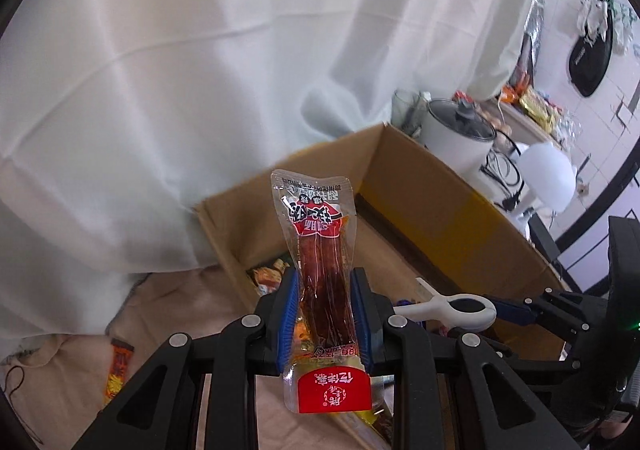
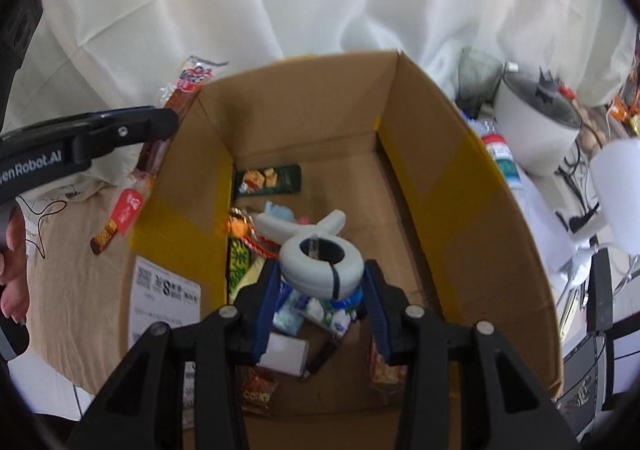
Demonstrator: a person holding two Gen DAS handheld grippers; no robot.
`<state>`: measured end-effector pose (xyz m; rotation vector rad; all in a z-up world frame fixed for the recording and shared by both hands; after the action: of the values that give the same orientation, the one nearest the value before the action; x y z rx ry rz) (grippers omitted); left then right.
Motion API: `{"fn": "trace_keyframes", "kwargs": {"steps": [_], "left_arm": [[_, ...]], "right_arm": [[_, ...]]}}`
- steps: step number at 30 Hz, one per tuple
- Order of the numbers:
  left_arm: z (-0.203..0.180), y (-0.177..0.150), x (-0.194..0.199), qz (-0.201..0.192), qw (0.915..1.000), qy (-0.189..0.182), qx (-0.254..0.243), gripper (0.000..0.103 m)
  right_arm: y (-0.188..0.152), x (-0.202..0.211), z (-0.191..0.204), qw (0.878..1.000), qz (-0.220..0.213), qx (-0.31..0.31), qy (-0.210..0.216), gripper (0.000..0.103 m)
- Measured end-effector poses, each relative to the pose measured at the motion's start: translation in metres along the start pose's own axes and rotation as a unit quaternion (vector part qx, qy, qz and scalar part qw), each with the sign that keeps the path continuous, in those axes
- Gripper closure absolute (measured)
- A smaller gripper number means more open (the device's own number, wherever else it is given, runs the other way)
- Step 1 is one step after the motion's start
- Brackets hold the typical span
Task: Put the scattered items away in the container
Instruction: 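Carry the meat stick and white clip over the box and release both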
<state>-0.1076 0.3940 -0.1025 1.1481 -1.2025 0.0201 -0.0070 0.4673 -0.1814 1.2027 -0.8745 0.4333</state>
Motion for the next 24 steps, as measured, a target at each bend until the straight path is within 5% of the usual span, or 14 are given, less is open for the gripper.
{"fn": "trace_keyframes", "kwargs": {"steps": [10,13,15,16,24], "left_arm": [[-0.028,-0.018,-0.027,0.035,0.999,0.001,-0.028,0.077],[-0.031,-0.019,-0.031,0.042,0.9986,0.004,-0.032,0.077],[-0.033,-0.019,-0.036,0.049,0.9982,0.007,-0.033,0.077],[-0.034,-0.02,-0.038,0.055,0.998,0.008,-0.032,0.077],[-0.04,-0.032,-0.068,0.143,0.9888,0.032,-0.029,0.075]], "right_arm": [[-0.03,-0.011,-0.012,0.998,0.062,-0.015,-0.002,0.051],[-0.033,-0.008,-0.02,0.996,0.068,-0.048,-0.007,0.033],[-0.031,-0.004,-0.026,0.997,0.058,-0.048,-0.03,0.003],[-0.029,0.002,-0.03,0.997,0.047,-0.046,-0.048,0.0],[-0.039,0.021,-0.042,0.995,0.041,-0.059,-0.065,0.0]]}}
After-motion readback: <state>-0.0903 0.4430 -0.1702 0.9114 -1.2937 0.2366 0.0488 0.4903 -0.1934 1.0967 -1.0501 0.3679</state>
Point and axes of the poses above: each gripper's, at about its wrist camera, not at the fingertips, and x roughly against the way its jaws point, z to its left, y to its top, the point moved 7 cm from there along -x, roughly the way its jaws point, and after that the axes turned 6 degrees about -z, right-handed, at the moved point
